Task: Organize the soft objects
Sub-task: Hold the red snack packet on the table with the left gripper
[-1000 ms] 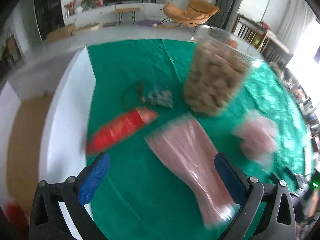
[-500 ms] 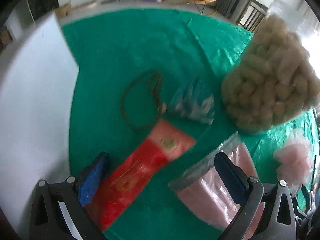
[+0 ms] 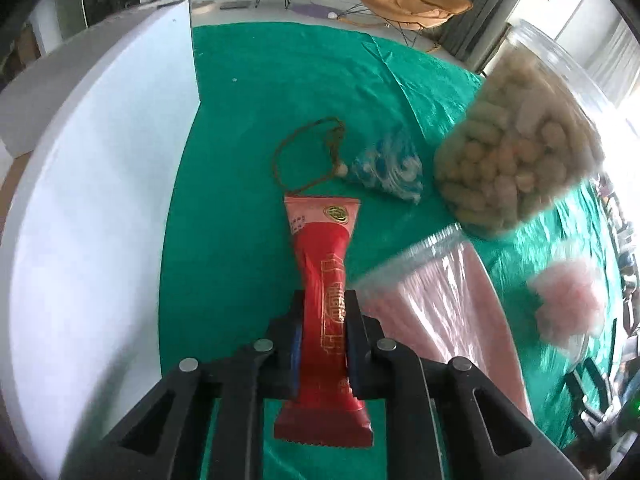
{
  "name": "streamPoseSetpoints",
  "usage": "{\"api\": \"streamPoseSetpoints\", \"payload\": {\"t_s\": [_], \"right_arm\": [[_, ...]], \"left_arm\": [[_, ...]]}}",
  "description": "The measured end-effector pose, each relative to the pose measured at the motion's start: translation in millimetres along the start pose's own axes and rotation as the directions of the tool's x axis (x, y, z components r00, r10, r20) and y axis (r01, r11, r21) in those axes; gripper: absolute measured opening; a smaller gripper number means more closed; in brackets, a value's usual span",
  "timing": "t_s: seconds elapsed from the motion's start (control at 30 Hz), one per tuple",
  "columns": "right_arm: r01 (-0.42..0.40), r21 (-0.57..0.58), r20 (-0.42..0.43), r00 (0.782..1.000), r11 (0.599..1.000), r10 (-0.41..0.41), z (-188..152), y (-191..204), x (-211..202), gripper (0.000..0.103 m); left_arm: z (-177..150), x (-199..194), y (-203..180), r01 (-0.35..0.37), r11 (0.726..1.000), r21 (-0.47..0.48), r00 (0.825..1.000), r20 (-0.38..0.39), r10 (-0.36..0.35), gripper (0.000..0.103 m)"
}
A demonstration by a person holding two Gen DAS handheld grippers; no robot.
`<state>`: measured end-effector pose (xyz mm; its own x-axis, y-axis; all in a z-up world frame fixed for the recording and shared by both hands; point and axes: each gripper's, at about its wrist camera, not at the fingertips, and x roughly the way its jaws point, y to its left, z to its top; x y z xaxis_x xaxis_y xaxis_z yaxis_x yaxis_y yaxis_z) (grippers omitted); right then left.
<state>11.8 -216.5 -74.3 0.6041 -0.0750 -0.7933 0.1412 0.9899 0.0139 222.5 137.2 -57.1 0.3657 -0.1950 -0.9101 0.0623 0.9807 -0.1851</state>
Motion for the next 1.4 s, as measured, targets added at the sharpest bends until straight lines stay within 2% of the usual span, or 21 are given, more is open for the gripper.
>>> {"api": "streamPoseSetpoints", "payload": {"t_s": [0.13,0.23,0.37,0.4,0.43,0.47,0.5,0.53,0.57,0.63,0.67,0.7,0.8,1.4], "right_arm": [[0.0,0.0,0.0,1.0,1.0,0.0,0.0,0.4,0.1,0.087],[-0.001,0.0,0.0,1.0,1.0,0.001,0.0,0.4,0.1,0.087],[0.0,0.001,0.0,1.0,1.0,0.0,0.0,0.1,0.0,0.087],[0.0,0.001,0.0,1.0,1.0,0.0,0.0,0.3,0.0,0.087],[-0.001,0.001,0.0,1.0,1.0,0.001,0.0,0.2,0.0,0.087],[-0.001,0.001,0.0,1.0,1.0,0.001,0.1,0.7,0.2,0.087],[-0.001,0.001,0.0,1.0,1.0,0.001,0.0,0.2,0.0,0.087],[-0.001,0.001,0.0,1.0,1.0,0.001,0.0,0.3,0.0,0.087],[-0.002,0.001,0.001,1.0,1.0,0.002,0.0,0.6,0.0,0.087],[-0.001,0.001,0.0,1.0,1.0,0.001,0.0,0.3,0.1,0.087],[-0.001,0.001,0.0,1.0,1.0,0.001,0.0,0.2,-0.1,0.087],[-0.001,0.001,0.0,1.0,1.0,0.001,0.1,0.3,-0.2,0.087],[-0.001,0.001,0.0,1.0,1.0,0.001,0.1,0.5,-0.2,0.087],[-0.001,0.002,0.0,1.0,1.0,0.001,0.0,0.4,-0.3,0.087]], "left_arm": [[-40.2,-16.5,-11.9,-0.05,0.997,-0.064,0.999,-0.022,0.048,0.017],[-77.8,-34.1,-22.3,-0.044,0.995,-0.093,0.999,-0.004,0.044,0.017],[-124.4,-48.8,-35.4,-0.056,0.996,-0.066,0.997,0.056,0.06,0.018],[-130.6,-47.9,-38.6,-0.059,0.997,-0.044,0.996,0.068,0.062,0.022],[-132.7,-44.5,-41.8,-0.061,0.998,-0.018,0.996,0.071,0.062,0.037],[-132.0,-39.8,-45.5,-0.055,0.998,0.015,0.996,0.077,0.054,0.044],[-132.5,-40.1,-49.6,-0.057,0.997,0.052,0.993,0.108,0.051,0.066],[-133.0,-36.3,-53.9,-0.093,0.993,0.075,0.989,0.121,0.083,0.089],[-129.3,-34.6,-54.0,-0.126,0.988,0.09,0.985,0.133,0.114,0.094],[-128.9,-26.2,-52.2,-0.166,0.979,0.115,0.977,0.156,0.147,0.095],[-129.3,-23.3,-45.3,-0.16,0.98,0.114,0.978,0.151,0.142,0.099],[-131.0,-23.7,-41.1,-0.153,0.983,0.106,0.975,0.181,0.132,0.102],[-136.3,-24.5,-37.7,-0.156,0.981,0.117,0.966,0.227,0.127,0.103],[-135.0,-20.9,-39.8,-0.16,0.98,0.117,0.965,0.229,0.13,0.103]]}}
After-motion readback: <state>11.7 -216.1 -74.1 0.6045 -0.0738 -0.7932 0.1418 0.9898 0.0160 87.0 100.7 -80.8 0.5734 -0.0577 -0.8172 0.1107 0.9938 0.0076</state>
